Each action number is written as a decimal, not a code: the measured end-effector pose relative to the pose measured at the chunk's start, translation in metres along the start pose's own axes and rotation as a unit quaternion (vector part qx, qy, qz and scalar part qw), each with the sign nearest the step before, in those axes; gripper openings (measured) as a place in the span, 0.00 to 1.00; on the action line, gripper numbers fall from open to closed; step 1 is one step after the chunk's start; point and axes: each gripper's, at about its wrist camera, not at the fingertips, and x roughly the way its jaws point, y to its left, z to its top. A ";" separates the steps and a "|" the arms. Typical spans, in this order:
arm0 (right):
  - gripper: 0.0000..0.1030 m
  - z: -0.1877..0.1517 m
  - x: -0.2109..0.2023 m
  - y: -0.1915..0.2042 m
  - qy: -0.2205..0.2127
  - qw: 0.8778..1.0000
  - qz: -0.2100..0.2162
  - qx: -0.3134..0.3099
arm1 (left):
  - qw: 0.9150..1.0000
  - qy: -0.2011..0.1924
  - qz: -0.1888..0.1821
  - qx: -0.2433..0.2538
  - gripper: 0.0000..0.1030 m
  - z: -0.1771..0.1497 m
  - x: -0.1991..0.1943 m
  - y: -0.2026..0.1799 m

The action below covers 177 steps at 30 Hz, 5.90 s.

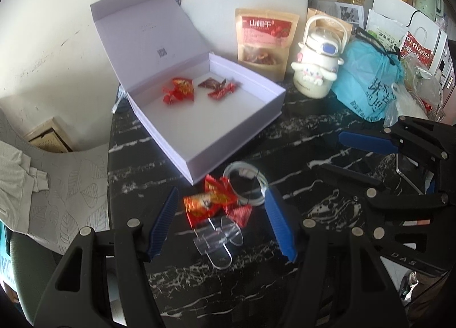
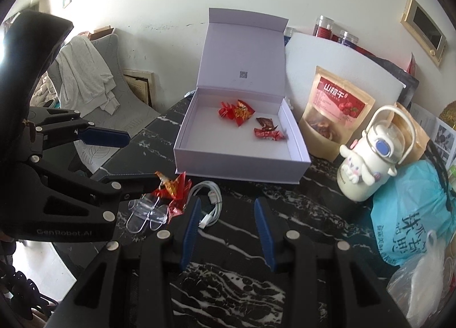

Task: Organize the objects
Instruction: 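Withdraw both tools from the box back toward the items on the table, then grasp the clear plastic holder with the left tool while the right tool grasps the white cable, then lift the clear holder and white cable and carry them toward the white box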

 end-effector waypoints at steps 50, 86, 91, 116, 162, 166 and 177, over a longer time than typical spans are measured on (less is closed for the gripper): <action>0.44 -0.054 0.088 -0.001 0.051 0.994 0.066 0.068 | 0.996 0.065 -0.025 -0.052 0.58 -0.059 0.088 0.029; 0.24 -0.041 0.122 -0.011 0.067 0.990 0.076 0.095 | 0.992 0.072 -0.051 -0.088 0.46 -0.065 0.072 0.042; 0.24 -0.058 0.105 -0.016 0.080 0.989 0.063 0.103 | 0.991 0.074 -0.069 -0.085 0.46 -0.066 0.064 0.030; 0.63 -0.105 0.061 0.018 0.064 0.994 0.008 0.088 | 0.989 0.097 -0.082 -0.079 0.46 -0.088 0.055 0.005; 0.51 -0.115 0.051 0.011 0.058 0.993 -0.003 0.108 | 0.996 0.063 -0.064 -0.026 0.31 -0.087 0.062 -0.020; 0.51 -0.115 0.051 0.011 0.058 0.993 -0.003 0.107 | 0.996 0.057 -0.063 -0.008 0.28 -0.087 0.059 -0.028; 0.51 -0.117 0.048 0.003 0.056 0.991 0.004 0.125 | 0.996 0.045 -0.071 -0.005 0.25 -0.082 0.049 -0.032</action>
